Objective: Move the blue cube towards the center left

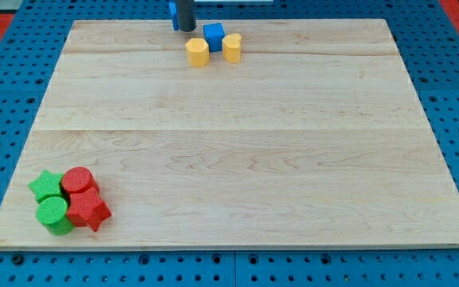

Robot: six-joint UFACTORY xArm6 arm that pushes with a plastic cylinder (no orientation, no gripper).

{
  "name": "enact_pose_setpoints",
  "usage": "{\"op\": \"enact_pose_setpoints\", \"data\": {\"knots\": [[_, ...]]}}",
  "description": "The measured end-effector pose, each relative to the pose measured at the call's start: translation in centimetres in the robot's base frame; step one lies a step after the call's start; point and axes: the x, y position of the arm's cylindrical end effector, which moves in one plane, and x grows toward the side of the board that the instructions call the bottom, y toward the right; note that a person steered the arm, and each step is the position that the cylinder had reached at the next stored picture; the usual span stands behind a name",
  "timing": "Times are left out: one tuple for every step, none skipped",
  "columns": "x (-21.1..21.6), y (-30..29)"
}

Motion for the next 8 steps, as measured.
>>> {"op": "enact_pose_setpoints", "data": {"knots": [[0.2,-0.6],[0.5,-0.8],[0.9,-0.9],[0.2,1.8],[-0.5,7.6],[1.7,8.6],[4.8,5.3],[5.9,1.5]]}}
